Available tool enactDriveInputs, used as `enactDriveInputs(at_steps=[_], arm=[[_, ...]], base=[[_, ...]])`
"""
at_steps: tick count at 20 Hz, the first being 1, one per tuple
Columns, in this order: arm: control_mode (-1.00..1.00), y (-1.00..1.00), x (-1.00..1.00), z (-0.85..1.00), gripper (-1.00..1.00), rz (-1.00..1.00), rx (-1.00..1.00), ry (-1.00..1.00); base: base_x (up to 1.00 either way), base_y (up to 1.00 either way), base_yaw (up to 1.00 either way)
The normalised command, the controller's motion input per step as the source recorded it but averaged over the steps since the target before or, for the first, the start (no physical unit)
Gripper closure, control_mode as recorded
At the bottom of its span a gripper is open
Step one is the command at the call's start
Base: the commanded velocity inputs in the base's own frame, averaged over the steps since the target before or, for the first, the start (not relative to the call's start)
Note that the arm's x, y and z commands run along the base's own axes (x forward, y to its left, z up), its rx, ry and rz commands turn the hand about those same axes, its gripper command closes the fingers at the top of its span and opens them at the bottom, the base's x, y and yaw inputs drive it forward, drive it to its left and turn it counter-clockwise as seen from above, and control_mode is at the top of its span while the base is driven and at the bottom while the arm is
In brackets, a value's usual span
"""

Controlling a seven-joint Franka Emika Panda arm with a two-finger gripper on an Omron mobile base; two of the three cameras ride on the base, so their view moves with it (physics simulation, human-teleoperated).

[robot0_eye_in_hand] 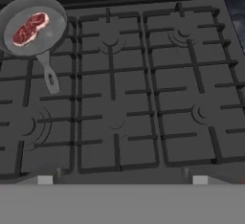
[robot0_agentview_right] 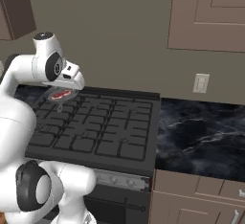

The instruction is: Place the steak on the plate and place the corn on the same plate.

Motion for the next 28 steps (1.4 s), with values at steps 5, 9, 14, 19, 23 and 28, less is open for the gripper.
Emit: enactDriveInputs(at_steps=[5,9,14,19,23,28], arm=[[-1.0,0.72,0.45,-0.06,-1.0,-0.14,0.0,0.04],[-1.0,0.43,0.53,-0.14,-1.0,-0.09,0.0,0.04],[-1.0,0.27,0.55,-0.14,-1.0,-0.03,0.0,0.07],[-1.0,0.17,0.38,-0.05,-1.0,0.0,0.0,0.06],[-1.0,0.21,0.33,-0.08,-1.0,0.0,0.0,0.03],[-1.0,0.28,0.37,-0.29,-1.0,0.0,0.0,0.05]], base=[[0.0,0.0,0.0],[0.0,0.0,0.0],[0.0,0.0,0.0],[0.0,0.0,0.0],[0.0,0.0,0.0],[0.0,0.0,0.0]])
